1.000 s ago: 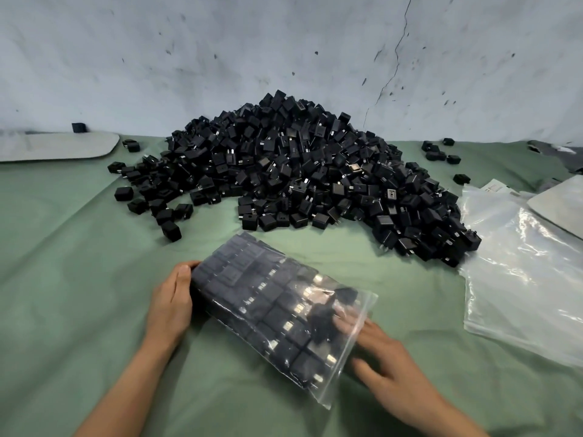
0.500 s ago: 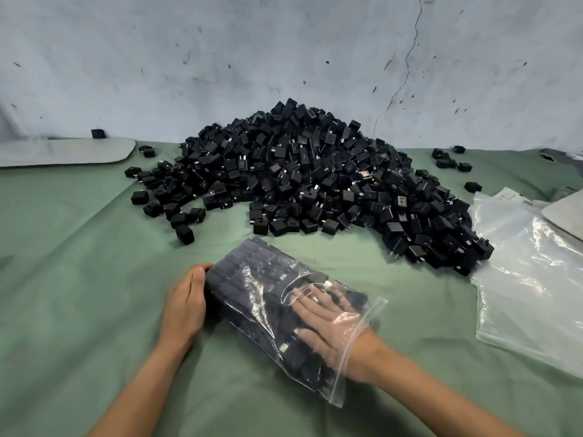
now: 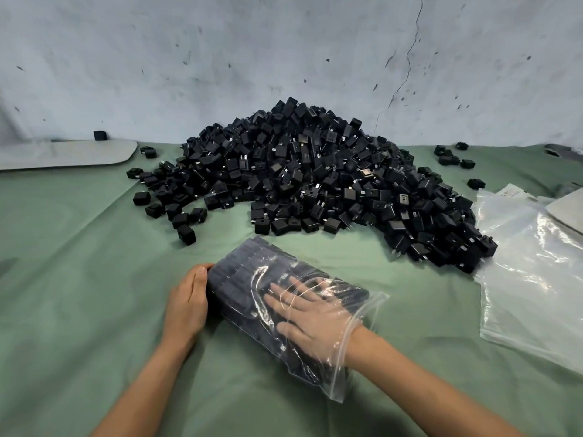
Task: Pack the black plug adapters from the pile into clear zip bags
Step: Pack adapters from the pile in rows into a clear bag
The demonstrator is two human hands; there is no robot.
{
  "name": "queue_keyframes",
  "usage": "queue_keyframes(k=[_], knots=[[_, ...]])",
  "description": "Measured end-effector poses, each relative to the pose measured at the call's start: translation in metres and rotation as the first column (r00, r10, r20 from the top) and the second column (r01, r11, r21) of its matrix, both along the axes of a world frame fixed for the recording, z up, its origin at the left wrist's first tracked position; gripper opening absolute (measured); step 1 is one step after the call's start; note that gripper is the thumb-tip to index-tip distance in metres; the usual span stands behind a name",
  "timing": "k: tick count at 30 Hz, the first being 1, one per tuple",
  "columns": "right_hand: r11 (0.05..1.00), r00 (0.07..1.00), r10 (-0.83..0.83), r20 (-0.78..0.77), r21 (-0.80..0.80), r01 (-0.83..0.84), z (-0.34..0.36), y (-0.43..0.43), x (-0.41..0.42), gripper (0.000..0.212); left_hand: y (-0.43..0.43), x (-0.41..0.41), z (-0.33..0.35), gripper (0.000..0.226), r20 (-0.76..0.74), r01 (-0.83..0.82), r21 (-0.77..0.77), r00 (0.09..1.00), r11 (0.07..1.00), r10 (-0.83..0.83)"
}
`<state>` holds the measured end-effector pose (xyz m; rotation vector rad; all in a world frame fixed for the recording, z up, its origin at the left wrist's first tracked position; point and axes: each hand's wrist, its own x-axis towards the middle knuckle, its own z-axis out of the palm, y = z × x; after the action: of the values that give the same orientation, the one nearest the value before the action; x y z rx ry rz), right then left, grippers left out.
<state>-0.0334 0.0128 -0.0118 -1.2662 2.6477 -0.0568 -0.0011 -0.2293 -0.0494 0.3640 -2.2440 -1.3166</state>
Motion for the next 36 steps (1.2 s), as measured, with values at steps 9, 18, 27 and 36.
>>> queue_keyframes(k=[9, 18, 27, 36], knots=[[0.976, 0.999, -0.039, 0.010, -0.212, 0.041, 0.000, 0.055, 0.027, 0.054, 0.004, 0.005, 0.006, 0.037, -0.001, 0.041, 0.033, 0.999, 0.999, -0.041], [0.697, 0.909, -0.417, -0.006, -0.644, 0.315, 0.006, 0.174, 0.026, 0.021, 0.004, 0.003, 0.003, 0.035, 0.029, 0.023, -0.049, 0.999, 0.999, -0.022], [0.739, 0.773, -0.631, -0.062, -0.351, 0.575, 0.008, 0.152, -0.092, 0.035, 0.005, 0.003, 0.006, 0.032, 0.048, 0.022, -0.081, 0.999, 0.996, -0.018], [0.446, 0.696, -0.697, 0.175, -0.654, 0.611, -0.003, 0.131, -0.087, 0.034, 0.007, 0.004, 0.008, 0.035, 0.011, 0.036, -0.042, 0.999, 0.998, -0.036]])
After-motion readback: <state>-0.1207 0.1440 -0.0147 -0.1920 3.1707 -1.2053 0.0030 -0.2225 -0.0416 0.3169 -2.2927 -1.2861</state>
